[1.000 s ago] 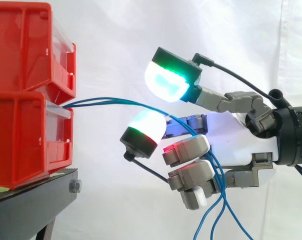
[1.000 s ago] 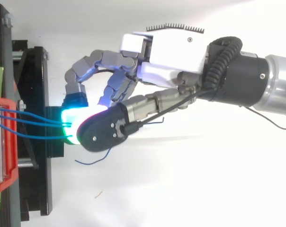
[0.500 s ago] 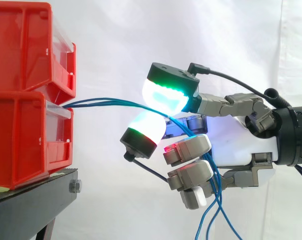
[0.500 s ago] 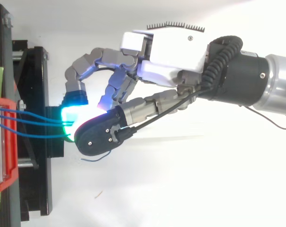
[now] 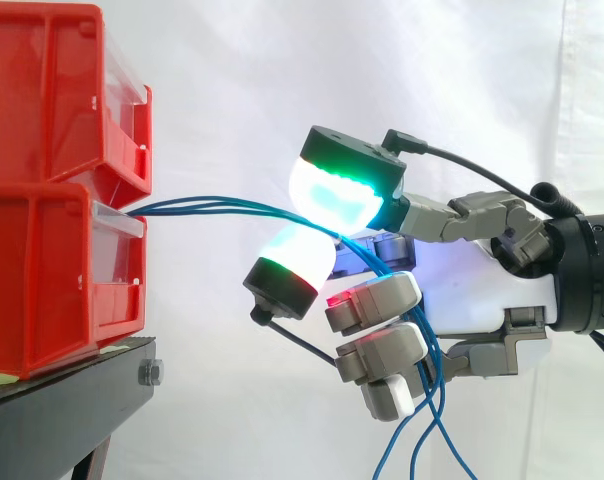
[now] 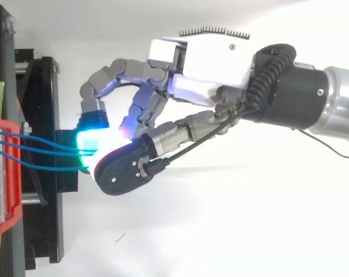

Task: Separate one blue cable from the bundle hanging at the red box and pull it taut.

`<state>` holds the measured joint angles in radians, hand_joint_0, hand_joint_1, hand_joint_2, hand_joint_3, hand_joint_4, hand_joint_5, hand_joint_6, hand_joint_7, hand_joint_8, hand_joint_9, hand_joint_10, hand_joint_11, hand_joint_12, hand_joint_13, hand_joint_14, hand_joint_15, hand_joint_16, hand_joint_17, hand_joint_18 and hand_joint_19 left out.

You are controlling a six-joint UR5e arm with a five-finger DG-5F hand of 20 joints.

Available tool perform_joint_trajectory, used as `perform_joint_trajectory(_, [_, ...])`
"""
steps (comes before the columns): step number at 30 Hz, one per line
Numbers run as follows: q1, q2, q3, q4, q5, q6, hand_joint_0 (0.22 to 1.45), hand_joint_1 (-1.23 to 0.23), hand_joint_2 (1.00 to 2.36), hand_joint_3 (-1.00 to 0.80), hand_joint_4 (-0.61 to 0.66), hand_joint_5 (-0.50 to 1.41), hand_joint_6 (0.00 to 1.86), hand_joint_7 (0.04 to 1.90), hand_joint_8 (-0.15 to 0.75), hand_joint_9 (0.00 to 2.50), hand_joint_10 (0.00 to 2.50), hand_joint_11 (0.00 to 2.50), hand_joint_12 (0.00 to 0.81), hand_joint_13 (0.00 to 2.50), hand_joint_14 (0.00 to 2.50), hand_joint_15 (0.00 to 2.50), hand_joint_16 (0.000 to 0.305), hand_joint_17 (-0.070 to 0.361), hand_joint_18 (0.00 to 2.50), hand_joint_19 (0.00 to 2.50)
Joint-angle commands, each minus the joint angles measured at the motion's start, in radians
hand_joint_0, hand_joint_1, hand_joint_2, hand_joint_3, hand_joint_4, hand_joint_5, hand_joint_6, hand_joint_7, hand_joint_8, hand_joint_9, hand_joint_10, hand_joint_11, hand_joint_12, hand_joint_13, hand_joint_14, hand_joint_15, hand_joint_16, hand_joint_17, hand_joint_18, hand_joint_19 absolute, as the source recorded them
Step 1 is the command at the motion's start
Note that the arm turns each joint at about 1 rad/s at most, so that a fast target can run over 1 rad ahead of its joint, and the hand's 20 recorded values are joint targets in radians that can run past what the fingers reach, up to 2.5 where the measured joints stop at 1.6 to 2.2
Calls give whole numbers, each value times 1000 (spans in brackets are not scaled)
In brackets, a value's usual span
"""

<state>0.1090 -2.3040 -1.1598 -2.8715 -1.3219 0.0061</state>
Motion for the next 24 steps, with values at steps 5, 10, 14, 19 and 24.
perform_joint_trajectory(5, [0, 0, 0, 0, 0, 0, 588, -1022, 1000, -500, -18, -157, 962, 1128, 248, 1167, 253, 1589, 343, 1168, 17, 1486, 47, 106, 977, 850])
perform_joint_trajectory(10, [0, 0, -1, 0, 0, 0, 533, -1077, 1000, -500, -10, -161, 962, 1096, 261, 1139, 327, 1534, 348, 1162, 16, 1487, 50, 112, 989, 849])
perform_joint_trajectory(14, [0, 0, -1, 0, 0, 0, 476, -1045, 1000, -500, 10, -165, 959, 1065, 278, 1118, 449, 1449, 380, 1174, 14, 1479, 53, 120, 1013, 825])
perform_joint_trajectory(19, [1, 0, -3, 1, 0, 0, 400, -755, 1000, -500, 53, -164, 945, 941, 333, 1120, 601, 1304, 430, 1215, 7, 1451, 62, 140, 1060, 812])
perform_joint_trajectory(24, [0, 0, -1, 0, 0, 0, 446, -613, 1000, -500, 57, -164, 921, 999, 311, 1159, 434, 1415, 405, 1204, 11, 1461, 58, 131, 1025, 832])
